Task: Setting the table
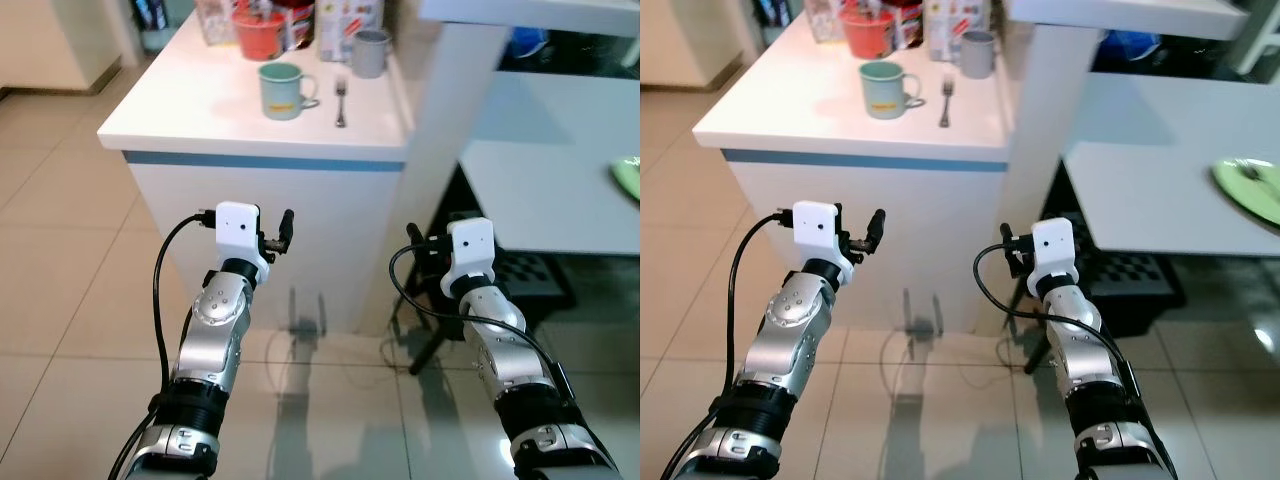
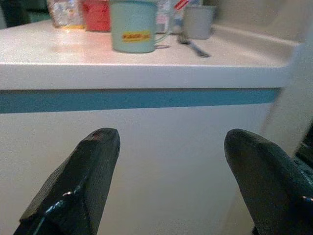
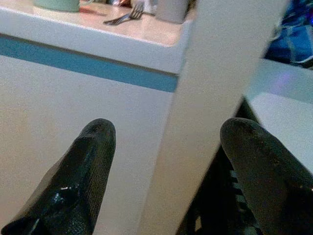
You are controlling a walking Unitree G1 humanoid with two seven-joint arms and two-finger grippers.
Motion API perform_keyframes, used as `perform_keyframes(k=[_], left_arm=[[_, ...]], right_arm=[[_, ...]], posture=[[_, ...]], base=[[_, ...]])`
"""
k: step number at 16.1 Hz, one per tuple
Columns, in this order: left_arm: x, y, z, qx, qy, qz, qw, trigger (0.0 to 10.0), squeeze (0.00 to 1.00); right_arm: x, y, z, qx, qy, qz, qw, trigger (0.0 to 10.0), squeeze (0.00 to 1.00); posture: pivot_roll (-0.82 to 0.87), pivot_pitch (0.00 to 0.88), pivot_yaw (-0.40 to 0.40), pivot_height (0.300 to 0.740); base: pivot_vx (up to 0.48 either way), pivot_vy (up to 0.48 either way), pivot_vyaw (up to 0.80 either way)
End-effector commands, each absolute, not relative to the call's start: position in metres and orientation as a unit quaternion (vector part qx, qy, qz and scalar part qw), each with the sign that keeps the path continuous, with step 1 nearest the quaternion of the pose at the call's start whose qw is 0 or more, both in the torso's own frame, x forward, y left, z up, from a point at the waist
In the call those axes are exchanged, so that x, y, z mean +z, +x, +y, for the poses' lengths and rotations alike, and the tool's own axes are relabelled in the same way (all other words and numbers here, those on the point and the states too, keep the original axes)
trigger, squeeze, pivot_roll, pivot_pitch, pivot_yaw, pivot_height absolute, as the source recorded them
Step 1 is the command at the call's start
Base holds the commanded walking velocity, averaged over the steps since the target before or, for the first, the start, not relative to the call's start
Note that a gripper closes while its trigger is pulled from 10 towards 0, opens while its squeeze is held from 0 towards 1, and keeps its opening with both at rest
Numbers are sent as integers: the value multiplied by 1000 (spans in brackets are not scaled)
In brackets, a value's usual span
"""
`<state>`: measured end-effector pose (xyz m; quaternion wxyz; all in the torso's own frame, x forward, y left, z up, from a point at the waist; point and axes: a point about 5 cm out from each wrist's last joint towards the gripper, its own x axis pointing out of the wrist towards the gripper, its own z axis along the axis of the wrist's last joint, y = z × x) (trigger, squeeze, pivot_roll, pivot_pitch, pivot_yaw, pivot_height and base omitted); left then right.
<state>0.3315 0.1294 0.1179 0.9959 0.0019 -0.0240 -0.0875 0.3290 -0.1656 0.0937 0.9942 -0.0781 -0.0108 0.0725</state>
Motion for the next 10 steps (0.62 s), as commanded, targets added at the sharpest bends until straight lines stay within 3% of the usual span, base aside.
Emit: perform_keyframes(k=[1,3,7,10], left_arm=[[120,333,128,-89,2,-28,996,10000,0],[122,333,127,-91,-7,-32,995,10000,0],[126,332,125,-97,-17,-41,994,10000,0],[129,331,123,-101,-8,-53,993,10000,0]], right_arm=[[95,331,-166,71,-81,-9,994,10000,0],[96,331,-167,70,-81,-15,994,10000,0],[127,332,-161,92,-95,-94,987,10000,0],[168,329,-141,133,-90,-171,972,10000,0]], posture=[[-12,0,-19,740],[-12,0,-20,740],[-9,0,-20,740],[-14,0,-19,740]], base=[[409,0,0],[373,0,0],[0,467,0],[0,0,0]])
